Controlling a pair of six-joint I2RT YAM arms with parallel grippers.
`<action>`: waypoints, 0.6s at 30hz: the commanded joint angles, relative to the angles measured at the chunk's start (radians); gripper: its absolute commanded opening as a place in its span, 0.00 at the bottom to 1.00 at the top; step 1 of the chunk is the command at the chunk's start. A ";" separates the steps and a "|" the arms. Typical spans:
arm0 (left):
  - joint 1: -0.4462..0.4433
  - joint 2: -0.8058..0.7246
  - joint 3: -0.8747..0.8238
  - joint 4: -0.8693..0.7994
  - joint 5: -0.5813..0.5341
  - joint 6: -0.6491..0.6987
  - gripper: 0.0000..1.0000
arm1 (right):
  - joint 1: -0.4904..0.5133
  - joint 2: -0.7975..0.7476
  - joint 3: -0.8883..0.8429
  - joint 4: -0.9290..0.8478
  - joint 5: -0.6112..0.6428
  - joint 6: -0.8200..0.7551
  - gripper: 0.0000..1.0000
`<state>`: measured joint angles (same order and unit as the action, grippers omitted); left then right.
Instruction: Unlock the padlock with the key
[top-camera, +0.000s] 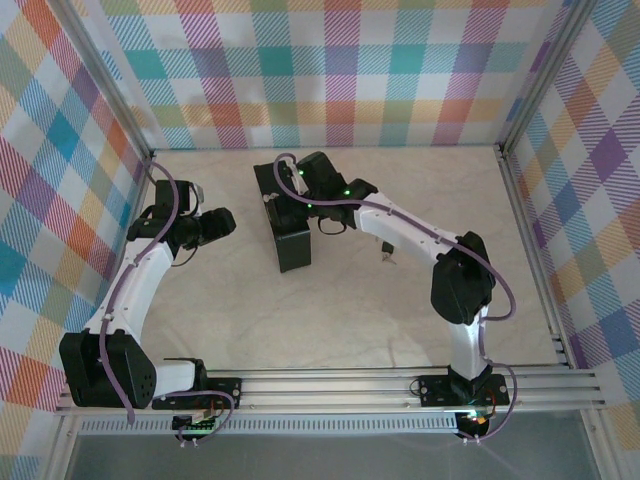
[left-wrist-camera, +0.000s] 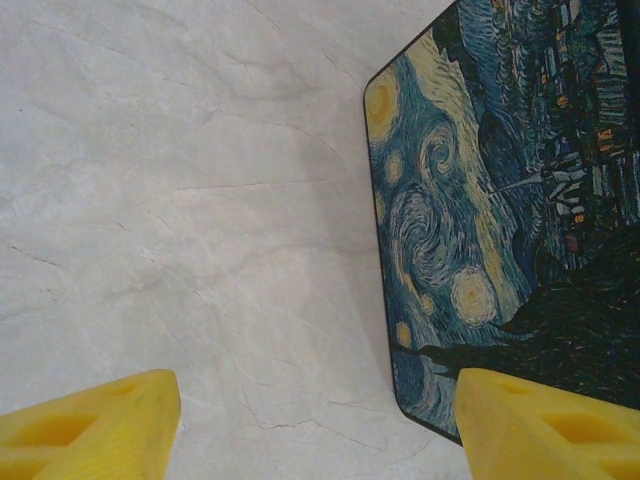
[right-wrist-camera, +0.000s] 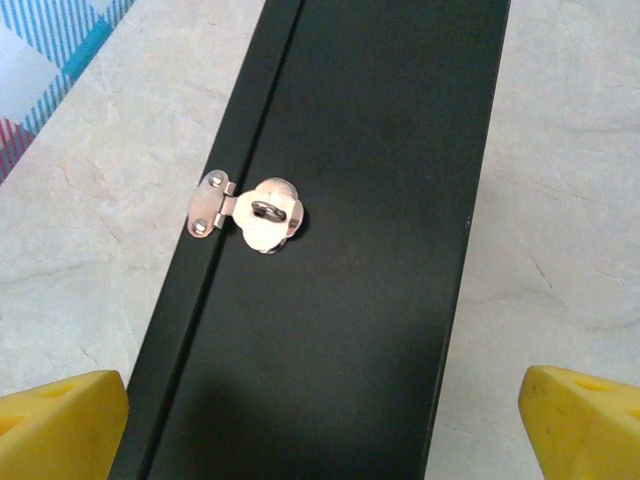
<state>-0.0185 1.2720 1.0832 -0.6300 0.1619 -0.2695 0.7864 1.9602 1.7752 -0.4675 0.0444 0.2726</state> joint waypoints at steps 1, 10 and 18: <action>0.010 -0.018 0.001 -0.027 -0.019 -0.008 0.73 | 0.023 0.015 0.033 -0.034 0.009 0.003 1.00; 0.008 -0.030 -0.022 -0.022 -0.024 -0.011 0.73 | 0.042 0.065 0.080 -0.066 -0.008 0.024 1.00; -0.001 -0.031 -0.023 -0.029 -0.022 -0.012 0.73 | 0.047 0.102 0.122 -0.126 -0.018 0.042 1.00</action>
<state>-0.0189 1.2648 1.0668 -0.6304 0.1444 -0.2733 0.8253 2.0327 1.8549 -0.5423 0.0429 0.2977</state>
